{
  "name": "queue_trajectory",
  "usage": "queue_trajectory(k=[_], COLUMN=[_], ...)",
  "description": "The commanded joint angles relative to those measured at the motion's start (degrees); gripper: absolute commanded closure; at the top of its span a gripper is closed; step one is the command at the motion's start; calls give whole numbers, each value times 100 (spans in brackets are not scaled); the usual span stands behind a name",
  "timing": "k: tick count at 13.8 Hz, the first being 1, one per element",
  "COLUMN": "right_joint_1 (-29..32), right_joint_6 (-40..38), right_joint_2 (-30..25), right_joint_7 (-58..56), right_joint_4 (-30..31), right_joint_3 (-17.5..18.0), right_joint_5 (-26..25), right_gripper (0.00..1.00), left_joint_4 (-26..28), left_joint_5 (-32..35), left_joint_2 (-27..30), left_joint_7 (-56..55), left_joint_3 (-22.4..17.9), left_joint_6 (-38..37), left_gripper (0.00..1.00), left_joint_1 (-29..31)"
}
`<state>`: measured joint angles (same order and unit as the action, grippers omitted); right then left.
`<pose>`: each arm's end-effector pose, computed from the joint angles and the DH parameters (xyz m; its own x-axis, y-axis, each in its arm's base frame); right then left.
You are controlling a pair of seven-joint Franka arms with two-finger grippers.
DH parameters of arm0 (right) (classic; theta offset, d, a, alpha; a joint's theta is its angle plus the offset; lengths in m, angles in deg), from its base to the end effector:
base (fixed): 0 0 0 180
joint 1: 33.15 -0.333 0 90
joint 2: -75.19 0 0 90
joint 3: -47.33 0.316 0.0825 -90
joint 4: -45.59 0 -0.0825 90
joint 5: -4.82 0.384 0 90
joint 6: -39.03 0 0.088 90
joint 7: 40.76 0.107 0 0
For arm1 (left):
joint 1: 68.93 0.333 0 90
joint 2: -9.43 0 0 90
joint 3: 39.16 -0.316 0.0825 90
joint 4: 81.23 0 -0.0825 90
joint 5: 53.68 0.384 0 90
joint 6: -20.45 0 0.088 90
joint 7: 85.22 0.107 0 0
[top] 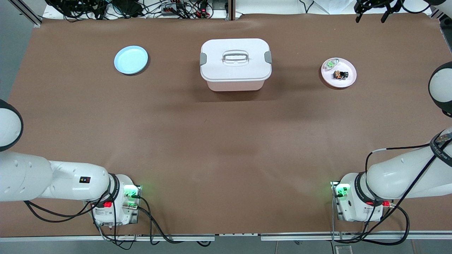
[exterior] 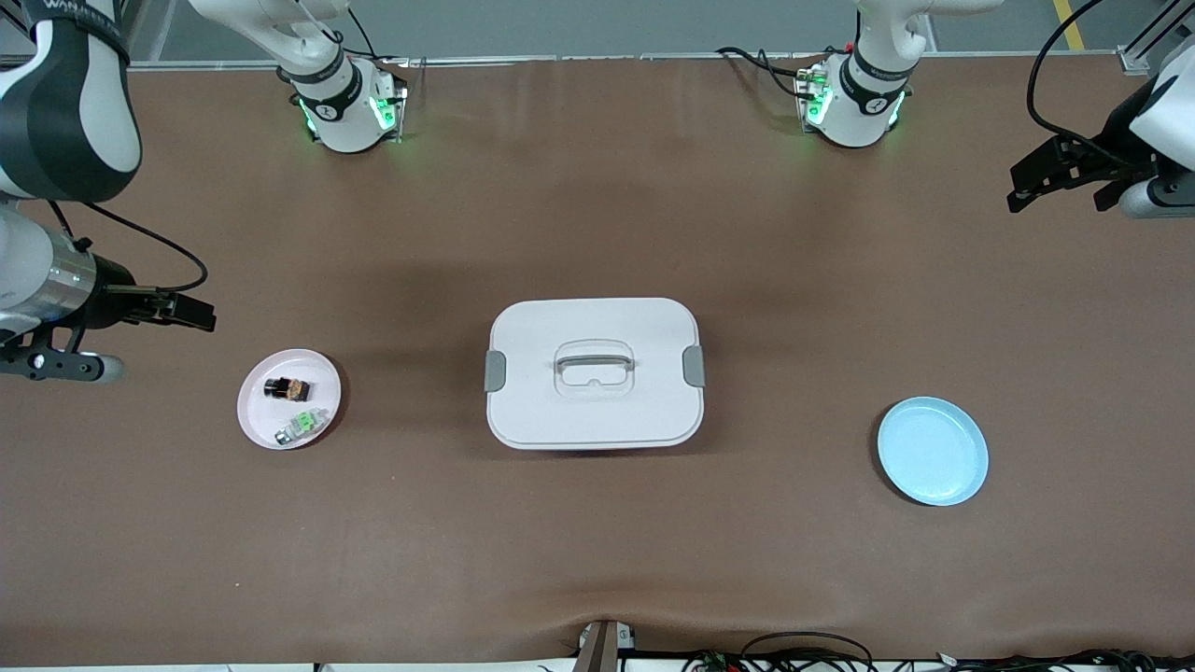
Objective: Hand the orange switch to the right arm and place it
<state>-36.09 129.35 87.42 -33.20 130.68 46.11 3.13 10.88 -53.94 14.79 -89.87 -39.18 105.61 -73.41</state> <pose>0.6130 0.0165 0.5404 0.9880 -0.1018 -0.1163 -0.0966 -0.9941 0.0495 0.5147 -0.0407 0.6501 0.9996 0.0030 -0.0280 0.0030 -1.0000 0.0023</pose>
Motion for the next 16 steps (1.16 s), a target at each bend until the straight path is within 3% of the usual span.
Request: queue_trajectory(k=[1,7,12,16], right_joint_1=[57,75,355,391], right_joint_6=[-172,-173,-392,-567], right_joint_2=[87,87,17,8], right_joint_7=[53,71,62,62], right_joint_4=[-448,-810,-880,-968], right_joint_3=[17,-9,-27,-53], right_joint_5=[19,152,652,591], right_gripper=[0,0,0,0], left_joint_4=[-97,-97,-97,-211], left_joint_5=[26,26,17,17], left_joint_2=[-34,-17,-26,-157], left_joint_7=[-45,-36,69,-27], left_joint_3=[12,12,-6,-15], left_joint_6=[27,-8,-8,0], left_gripper=[0,0,0,0], left_joint_1=[-8,0,0,0])
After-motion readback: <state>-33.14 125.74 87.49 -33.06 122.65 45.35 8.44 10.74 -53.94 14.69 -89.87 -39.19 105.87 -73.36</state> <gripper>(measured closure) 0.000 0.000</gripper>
